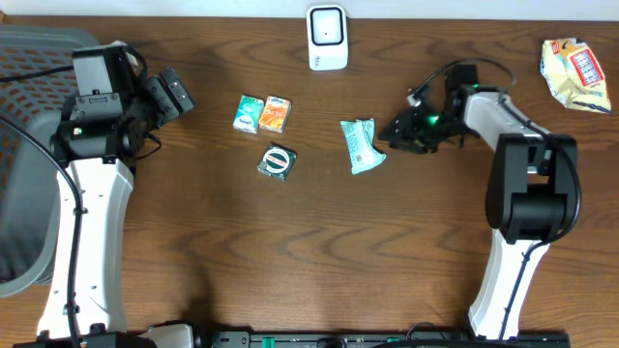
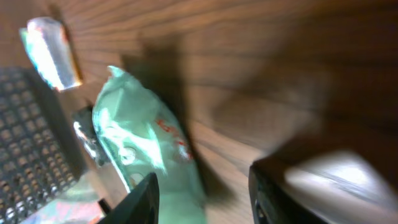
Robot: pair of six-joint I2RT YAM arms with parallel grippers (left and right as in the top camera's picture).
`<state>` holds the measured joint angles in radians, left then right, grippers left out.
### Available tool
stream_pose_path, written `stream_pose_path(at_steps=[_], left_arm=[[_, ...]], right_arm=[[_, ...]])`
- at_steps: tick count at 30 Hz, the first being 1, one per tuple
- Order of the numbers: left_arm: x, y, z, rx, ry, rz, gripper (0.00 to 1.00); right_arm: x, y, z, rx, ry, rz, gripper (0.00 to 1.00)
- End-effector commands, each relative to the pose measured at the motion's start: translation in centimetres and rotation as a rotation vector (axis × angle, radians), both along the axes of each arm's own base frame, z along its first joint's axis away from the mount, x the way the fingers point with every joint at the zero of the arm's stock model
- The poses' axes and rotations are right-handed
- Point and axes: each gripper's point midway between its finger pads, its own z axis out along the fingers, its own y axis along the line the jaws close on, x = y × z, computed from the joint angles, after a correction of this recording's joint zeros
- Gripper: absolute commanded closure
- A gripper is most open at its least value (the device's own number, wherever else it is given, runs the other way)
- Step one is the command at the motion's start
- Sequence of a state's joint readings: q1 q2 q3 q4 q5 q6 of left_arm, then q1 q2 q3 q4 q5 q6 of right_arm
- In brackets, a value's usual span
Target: Scan the item barcode
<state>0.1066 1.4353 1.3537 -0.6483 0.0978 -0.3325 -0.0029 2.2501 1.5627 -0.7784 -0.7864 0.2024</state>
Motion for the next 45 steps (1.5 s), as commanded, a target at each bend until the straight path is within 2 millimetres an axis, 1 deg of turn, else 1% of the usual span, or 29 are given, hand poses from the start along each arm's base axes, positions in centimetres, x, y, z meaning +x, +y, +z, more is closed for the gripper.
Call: stream_pose_path(at_steps=[1,4,5,7,13,16,20,22,23,25,28,30,32,34,35,36,38,41,43,45], left_arm=[[0.0,0.3,0.0,0.011,0.002,0.009,0.02],[0.0,0.3,0.0,0.011,0.002,0.009,0.02],[0.0,0.3,0.0,0.011,0.002,0.009,0.02],[0.0,0.3,0.0,0.011,0.002,0.009,0.02],[0.0,0.3,0.0,0.011,0.002,0.009,0.02],[0.0,0.3,0.0,0.011,0.002,0.009,0.02],[0.0,0.3,0.0,0.011,0.002,0.009,0.02],[0.0,0.3,0.0,0.011,0.002,0.008,0.02],[0.0,0.3,0.0,0.011,0.002,0.009,0.02],[0.0,0.3,0.0,0.011,0.002,0.009,0.02],[0.0,0.3,0.0,0.011,0.002,0.009,0.02],[0.0,0.3,0.0,0.011,0.002,0.009,0.02],[0.0,0.3,0.0,0.011,0.002,0.009,0.02],[0.0,0.3,0.0,0.011,0.002,0.009,0.02],[0.0,0.3,0.0,0.011,0.002,0.009,0.02],[0.0,0.3,0.0,0.011,0.002,0.009,0.02],[0.0,0.3,0.0,0.011,0.002,0.009,0.02],[0.0,0.3,0.0,0.011,0.002,0.009,0.02],[0.0,0.3,0.0,0.011,0.002,0.009,0.02],[0.0,0.3,0.0,0.011,0.002,0.009,0.02]], right_arm=[[1.9,-2.2,1.8,-0.095,-0.065,-0.015,0.57],[2.3,-2.0,3.1,-0.096,-0.100,0.023,0.53],[2.4,-1.0,3.8,-0.070,-0.139,0.069,0.44],[2.1,0.5,4.3,-0.031,-0.178,0.128,0.34],[1.2,3.2,3.7,-0.070,-0.191,0.209,0.30],[0.8,4.2,3.1,-0.128,-0.193,0.246,0.30],[0.2,4.9,1.7,-0.250,-0.188,0.282,0.28],[0.1,4.8,1.1,-0.320,-0.170,0.271,0.28],[0.0,4.7,0.8,-0.348,-0.164,0.265,0.29],[0.0,4.7,0.7,-0.371,-0.162,0.263,0.37],[-0.1,4.8,0.7,-0.371,-0.162,0.266,0.57],[-0.1,4.8,0.7,-0.371,-0.162,0.266,0.63],[0.0,4.8,0.7,-0.371,-0.162,0.266,0.73],[-0.1,5.1,0.8,-0.353,-0.163,0.267,0.83],[-0.1,5.4,1.0,-0.328,-0.167,0.268,0.92],[-0.1,5.7,1.1,-0.310,-0.168,0.270,0.98],[-0.1,6.3,1.5,-0.270,-0.174,0.273,0.99],[0.2,7.7,2.9,-0.160,-0.196,0.276,0.99],[0.9,8.6,4.8,-0.056,-0.236,0.274,0.99],[2.0,9.5,7.7,0.074,-0.306,0.274,0.99]])
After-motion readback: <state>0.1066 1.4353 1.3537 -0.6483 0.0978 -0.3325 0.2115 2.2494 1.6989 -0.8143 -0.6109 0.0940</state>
